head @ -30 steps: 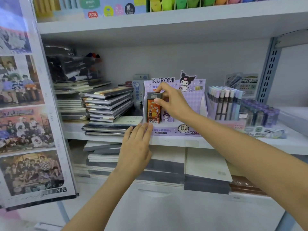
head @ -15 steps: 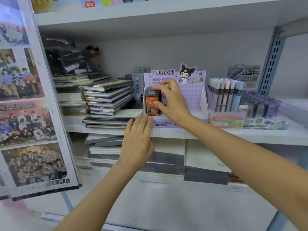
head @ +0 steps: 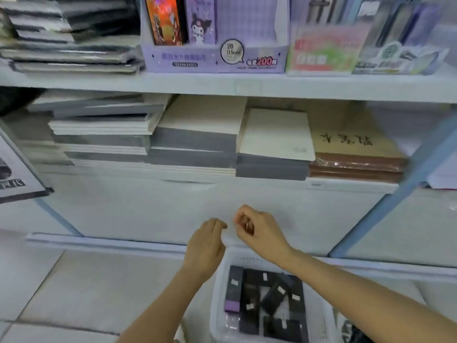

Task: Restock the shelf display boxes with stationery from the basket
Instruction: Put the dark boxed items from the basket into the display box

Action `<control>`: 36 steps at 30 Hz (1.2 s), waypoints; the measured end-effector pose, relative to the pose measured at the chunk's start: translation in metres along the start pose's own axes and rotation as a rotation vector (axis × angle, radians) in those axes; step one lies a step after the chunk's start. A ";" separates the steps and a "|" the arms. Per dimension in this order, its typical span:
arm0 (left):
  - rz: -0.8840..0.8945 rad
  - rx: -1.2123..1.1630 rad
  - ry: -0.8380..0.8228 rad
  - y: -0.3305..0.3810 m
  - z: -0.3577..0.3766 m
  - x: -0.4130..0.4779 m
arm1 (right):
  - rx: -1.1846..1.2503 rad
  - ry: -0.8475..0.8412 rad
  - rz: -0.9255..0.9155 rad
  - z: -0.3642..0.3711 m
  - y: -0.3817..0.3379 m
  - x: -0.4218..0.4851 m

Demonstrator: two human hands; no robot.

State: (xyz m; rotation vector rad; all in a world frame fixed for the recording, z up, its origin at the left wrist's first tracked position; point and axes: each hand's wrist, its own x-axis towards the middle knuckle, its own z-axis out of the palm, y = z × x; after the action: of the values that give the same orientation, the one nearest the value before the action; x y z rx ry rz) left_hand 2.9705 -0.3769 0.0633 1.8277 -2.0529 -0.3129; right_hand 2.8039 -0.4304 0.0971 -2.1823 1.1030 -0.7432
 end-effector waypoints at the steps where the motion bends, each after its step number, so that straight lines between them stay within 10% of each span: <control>1: -0.043 -0.007 -0.076 -0.006 0.022 -0.012 | -0.037 -0.074 0.065 0.013 0.022 -0.012; 8: -0.195 0.090 -0.511 -0.034 0.123 -0.072 | -0.091 -0.477 0.494 0.089 0.131 -0.081; 18: -0.140 0.030 -0.294 -0.045 0.150 -0.090 | -0.253 -0.426 0.521 0.146 0.154 -0.111; 25: -0.102 -0.043 -0.071 -0.034 0.139 -0.077 | 0.159 -0.388 0.661 0.120 0.150 -0.092; 36: -0.687 -1.200 -0.284 -0.019 0.115 -0.046 | 0.729 -0.165 0.626 0.095 0.110 -0.046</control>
State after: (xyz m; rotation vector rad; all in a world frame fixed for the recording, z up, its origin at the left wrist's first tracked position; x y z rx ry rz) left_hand 2.9438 -0.3431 -0.0548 1.5576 -0.8035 -1.6168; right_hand 2.7897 -0.4228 -0.0548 -1.1749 1.1105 -0.5411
